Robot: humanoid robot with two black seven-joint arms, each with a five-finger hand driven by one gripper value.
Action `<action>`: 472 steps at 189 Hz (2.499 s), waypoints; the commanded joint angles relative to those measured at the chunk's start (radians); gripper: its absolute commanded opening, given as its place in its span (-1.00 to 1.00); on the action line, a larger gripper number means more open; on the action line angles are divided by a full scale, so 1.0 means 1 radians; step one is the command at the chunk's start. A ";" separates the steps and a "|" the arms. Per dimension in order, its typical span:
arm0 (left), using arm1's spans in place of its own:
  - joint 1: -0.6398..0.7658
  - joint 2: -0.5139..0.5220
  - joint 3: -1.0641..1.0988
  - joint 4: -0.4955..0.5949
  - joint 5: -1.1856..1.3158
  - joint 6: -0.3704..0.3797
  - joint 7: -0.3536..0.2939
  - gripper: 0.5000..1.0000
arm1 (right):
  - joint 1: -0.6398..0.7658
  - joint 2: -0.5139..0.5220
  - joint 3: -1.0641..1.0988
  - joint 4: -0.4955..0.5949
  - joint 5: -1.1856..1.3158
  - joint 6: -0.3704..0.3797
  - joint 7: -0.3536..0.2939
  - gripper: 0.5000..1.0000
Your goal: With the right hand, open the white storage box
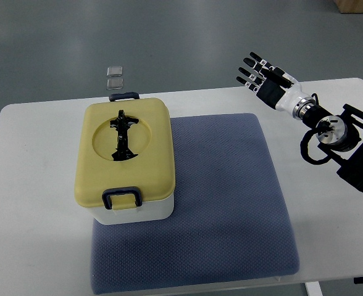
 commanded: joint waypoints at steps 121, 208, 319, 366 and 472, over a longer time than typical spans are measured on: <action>-0.002 0.000 -0.006 -0.003 -0.003 0.000 -0.006 1.00 | 0.017 -0.004 -0.003 -0.009 -0.020 -0.066 0.005 0.79; -0.002 0.000 -0.006 -0.001 -0.003 0.000 -0.006 1.00 | 0.020 -0.013 -0.003 -0.017 -0.080 -0.084 0.057 0.79; -0.002 0.000 -0.006 -0.001 -0.003 0.000 -0.006 1.00 | 0.022 0.004 -0.002 -0.009 -0.471 -0.084 0.089 0.79; -0.002 0.000 -0.006 -0.001 -0.003 0.000 -0.006 1.00 | 0.068 -0.017 -0.003 0.029 -0.821 -0.084 0.167 0.78; 0.000 0.000 -0.006 -0.001 -0.003 0.000 -0.006 1.00 | 0.342 -0.143 -0.249 0.271 -1.334 -0.084 0.399 0.78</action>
